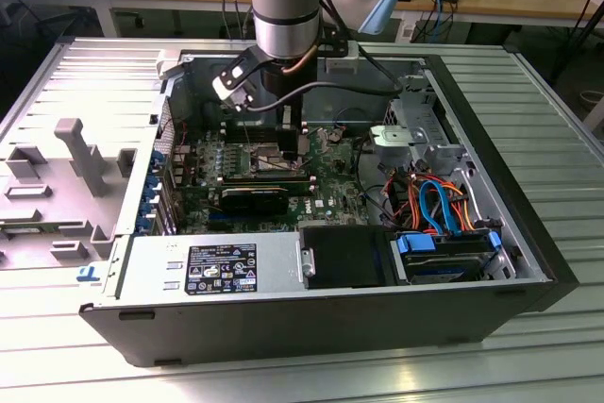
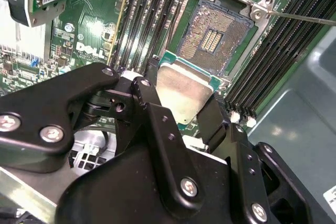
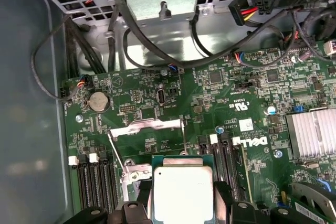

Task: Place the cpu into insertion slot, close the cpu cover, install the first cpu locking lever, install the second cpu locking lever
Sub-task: 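Place the cpu into insertion slot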

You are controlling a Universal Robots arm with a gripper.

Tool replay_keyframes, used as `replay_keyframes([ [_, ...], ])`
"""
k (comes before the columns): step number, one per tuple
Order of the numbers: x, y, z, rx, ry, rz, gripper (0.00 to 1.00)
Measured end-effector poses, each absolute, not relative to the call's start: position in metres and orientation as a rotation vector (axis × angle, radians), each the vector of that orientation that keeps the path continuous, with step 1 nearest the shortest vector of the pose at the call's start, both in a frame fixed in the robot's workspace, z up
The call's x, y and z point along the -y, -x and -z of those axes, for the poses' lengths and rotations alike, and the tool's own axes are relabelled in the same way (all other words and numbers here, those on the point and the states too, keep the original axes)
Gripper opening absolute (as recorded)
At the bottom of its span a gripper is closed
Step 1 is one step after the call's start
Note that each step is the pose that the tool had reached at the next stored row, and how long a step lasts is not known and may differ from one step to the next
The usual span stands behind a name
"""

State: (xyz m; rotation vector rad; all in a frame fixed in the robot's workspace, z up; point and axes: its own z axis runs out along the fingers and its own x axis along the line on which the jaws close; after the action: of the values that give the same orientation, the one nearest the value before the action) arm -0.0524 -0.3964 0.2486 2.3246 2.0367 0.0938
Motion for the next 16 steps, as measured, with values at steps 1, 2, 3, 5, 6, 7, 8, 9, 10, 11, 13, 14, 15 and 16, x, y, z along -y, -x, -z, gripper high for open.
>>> replay_keyframes([
  [1,0.3964,0.0525,-0.2485,-2.043,-2.319,-0.094,0.55],
  [2,0.3964,0.0526,-0.2485,-2.046,-2.317,-0.094,0.55],
  [3,0.3964,0.0527,-0.2484,-2.047,-2.316,-0.094,0.55],
  [5,0.3964,0.0534,-0.2476,-2.049,-2.314,-0.094,0.55],
  [6,0.3964,0.0537,-0.2471,-2.05,-2.314,-0.094,0.55],
  [7,0.3964,0.0538,-0.2471,-2.05,-2.314,-0.094,0.55],
  [8,0.3964,0.0538,-0.247,-2.05,-2.314,-0.094,0.55],
  [9,0.3964,0.0538,-0.247,-2.05,-2.313,-0.094,0.55],
  [10,0.3964,0.0539,-0.247,-2.051,-2.313,-0.094,0.55],
  [11,0.3964,0.054,-0.2468,-2.052,-2.312,-0.094,0.55],
  [13,0.3964,0.0541,-0.2467,-2.054,-2.31,-0.094,0.55],
  [14,0.3964,0.0543,-0.2465,-2.055,-2.309,-0.095,0.55],
  [15,0.3964,0.0546,-0.2463,-2.056,-2.309,-0.095,0.55],
  [16,0.3963,0.0551,-0.2461,-2.057,-2.308,-0.095,0.55],
])
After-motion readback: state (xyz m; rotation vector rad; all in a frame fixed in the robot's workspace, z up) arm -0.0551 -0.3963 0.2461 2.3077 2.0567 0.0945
